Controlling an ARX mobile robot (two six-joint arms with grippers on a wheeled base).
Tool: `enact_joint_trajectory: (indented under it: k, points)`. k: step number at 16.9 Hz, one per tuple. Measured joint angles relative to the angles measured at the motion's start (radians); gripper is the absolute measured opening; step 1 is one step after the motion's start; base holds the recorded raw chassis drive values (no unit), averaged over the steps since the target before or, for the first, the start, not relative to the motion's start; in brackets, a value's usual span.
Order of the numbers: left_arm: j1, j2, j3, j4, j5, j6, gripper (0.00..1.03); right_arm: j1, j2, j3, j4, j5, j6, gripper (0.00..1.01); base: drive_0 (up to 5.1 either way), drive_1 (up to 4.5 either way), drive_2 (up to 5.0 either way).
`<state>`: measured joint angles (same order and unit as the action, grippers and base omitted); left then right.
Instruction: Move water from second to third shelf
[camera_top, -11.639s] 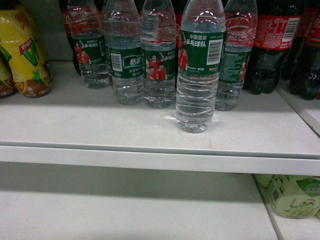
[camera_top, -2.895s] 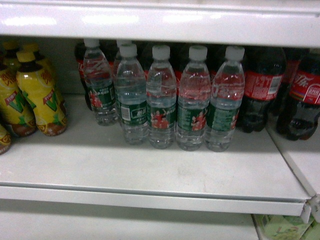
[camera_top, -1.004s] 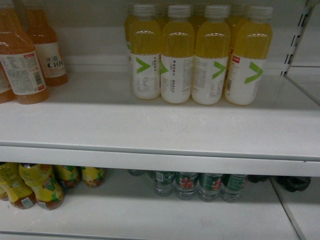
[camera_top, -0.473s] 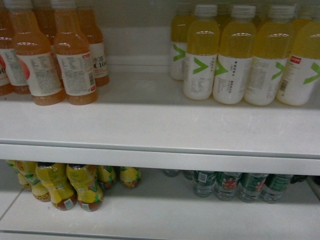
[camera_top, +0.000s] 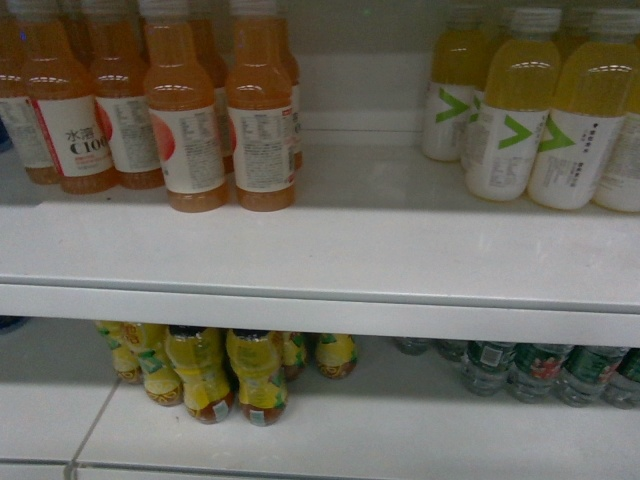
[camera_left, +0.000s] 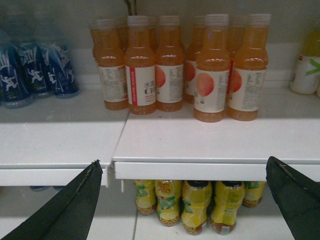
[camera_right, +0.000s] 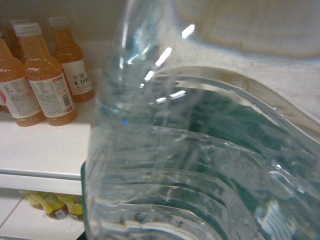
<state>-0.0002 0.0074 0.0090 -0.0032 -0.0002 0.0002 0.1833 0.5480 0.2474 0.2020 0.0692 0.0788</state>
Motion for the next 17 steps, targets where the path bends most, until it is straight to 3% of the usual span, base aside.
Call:
enact_joint_trajectory:
  k: [17]
  points:
    - [0.000,0.000,0.000,0.001,0.000,0.000,0.98,0.000,0.000,0.000,0.001,0.000,0.000,0.43,-4.5,2.19,2.2]
